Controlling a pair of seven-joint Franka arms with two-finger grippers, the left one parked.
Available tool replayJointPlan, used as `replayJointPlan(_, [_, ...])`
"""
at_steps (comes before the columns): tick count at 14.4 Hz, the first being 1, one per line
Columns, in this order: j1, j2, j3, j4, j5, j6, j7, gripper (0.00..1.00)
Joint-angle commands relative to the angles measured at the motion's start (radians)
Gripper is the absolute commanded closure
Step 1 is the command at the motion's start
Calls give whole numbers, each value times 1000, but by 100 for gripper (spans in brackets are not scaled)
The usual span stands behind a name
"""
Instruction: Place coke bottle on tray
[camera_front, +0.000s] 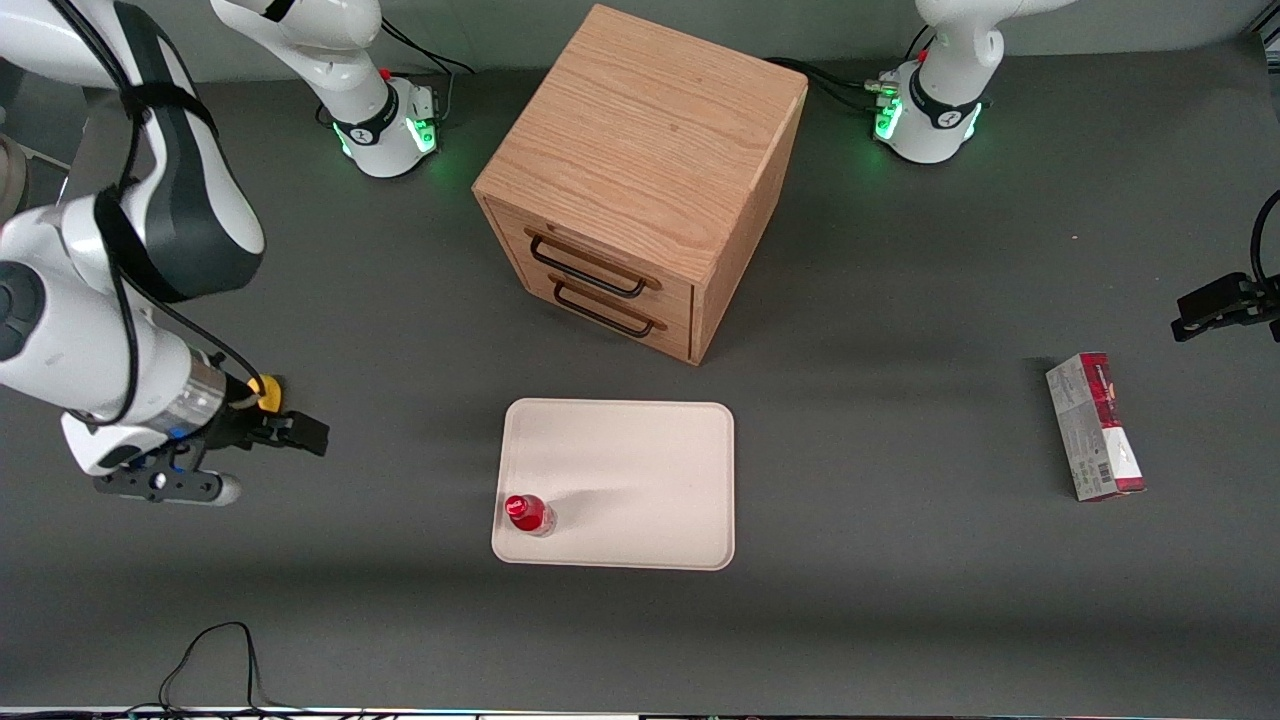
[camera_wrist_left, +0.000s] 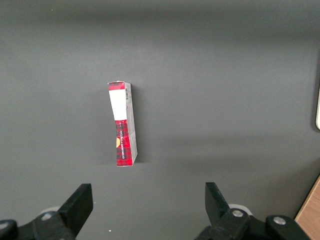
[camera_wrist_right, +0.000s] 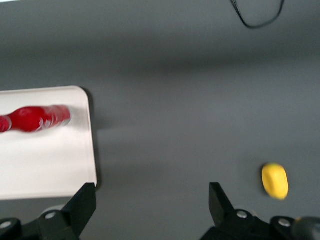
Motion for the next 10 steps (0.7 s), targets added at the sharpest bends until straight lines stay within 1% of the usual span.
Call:
replayJointPlan(1, [-59,-126,-14,-55,92,-76,-83,0])
replayJointPlan(2, [-59,-152,-35,-55,98,-111,-117,0])
replayJointPlan(4, [-59,-216,-101,-55,174,-174,-204,0])
replayJointPlan(5, [-54,-240,-133,-55,195,-188,-262,0])
replayJointPlan(8, [-51,-269,-143,-57,195,-209,-284,0])
replayJointPlan(10, [-51,-272,-144,-55,184,-208,-269,0])
